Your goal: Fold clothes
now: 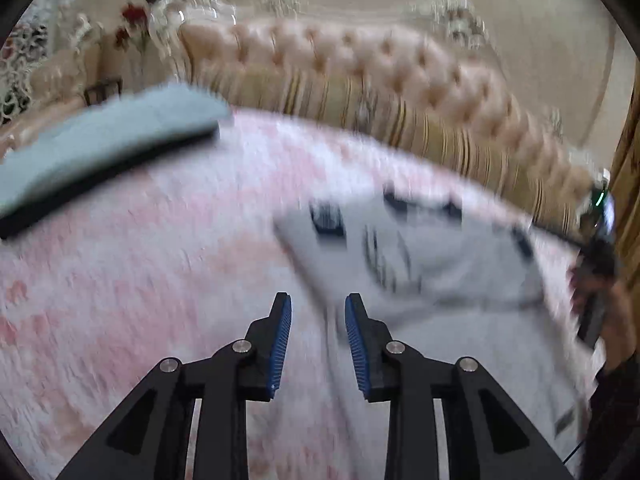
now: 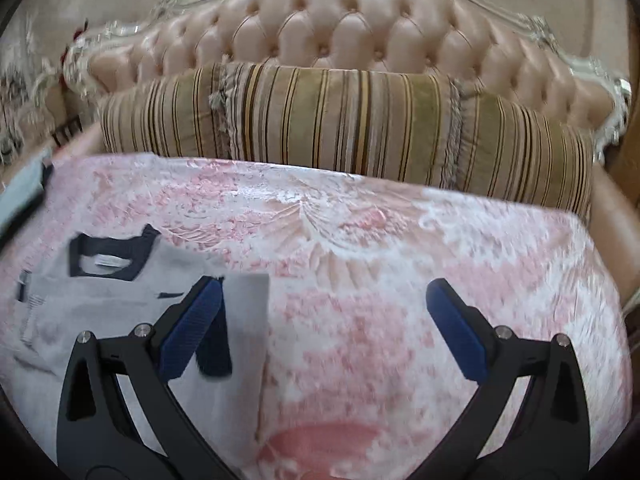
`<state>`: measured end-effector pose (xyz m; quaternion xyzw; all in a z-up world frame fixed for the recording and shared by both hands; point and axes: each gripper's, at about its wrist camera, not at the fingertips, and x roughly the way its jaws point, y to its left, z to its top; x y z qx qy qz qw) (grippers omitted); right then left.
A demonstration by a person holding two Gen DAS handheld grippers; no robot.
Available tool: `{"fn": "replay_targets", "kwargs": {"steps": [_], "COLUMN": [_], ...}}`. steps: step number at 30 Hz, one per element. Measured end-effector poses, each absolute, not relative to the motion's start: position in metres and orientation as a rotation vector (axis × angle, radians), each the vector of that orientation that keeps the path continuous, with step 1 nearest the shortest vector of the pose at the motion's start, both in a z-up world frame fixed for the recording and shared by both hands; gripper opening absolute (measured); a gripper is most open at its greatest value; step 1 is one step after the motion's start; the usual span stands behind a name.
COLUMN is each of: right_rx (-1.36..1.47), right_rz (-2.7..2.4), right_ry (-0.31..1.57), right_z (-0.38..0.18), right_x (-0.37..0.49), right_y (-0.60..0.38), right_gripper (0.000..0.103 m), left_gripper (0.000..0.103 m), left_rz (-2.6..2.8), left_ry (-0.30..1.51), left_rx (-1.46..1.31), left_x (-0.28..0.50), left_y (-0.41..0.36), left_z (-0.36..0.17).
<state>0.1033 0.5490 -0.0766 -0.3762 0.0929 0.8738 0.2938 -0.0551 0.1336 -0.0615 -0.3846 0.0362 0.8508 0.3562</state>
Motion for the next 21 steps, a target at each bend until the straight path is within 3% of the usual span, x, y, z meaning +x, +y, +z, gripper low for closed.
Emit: {"fn": "replay_targets", "kwargs": {"steps": [7, 15, 16, 18, 21], "right_rx": [-1.125, -1.073, -1.041, -0.977, -0.951], "right_rz": [2.253, 2.272, 2.275, 2.281, 2.323], "right_ry": [0.049, 0.060, 0.097, 0.170, 0.291], "right_z": [-0.110, -0.090, -0.081, -0.065, -0.051], "right_x": [0.076, 0.085, 0.091, 0.104, 0.117], "right_y": [0.548, 0.554, 0.560, 0.574, 0.586], "right_gripper": [0.103, 0.103, 0.103, 0.103, 0.103], "left_gripper": [0.033, 0.031, 0.028, 0.007, 0.004], "left_rz": [2.086, 2.041, 2.038, 2.032, 2.020], "left_ry": [0.189, 0.276, 0.267, 0.250, 0.219], "left_rx": [-1.027, -1.112, -1.112, -1.111, -1.107], "left_x": [-0.089, -0.097, -0.098, -0.099, -0.101], "left_y": [0.204, 0.248, 0.246, 0.242, 0.237], "left_z": [-0.081, -0.106, -0.106, -0.104, -0.102]}}
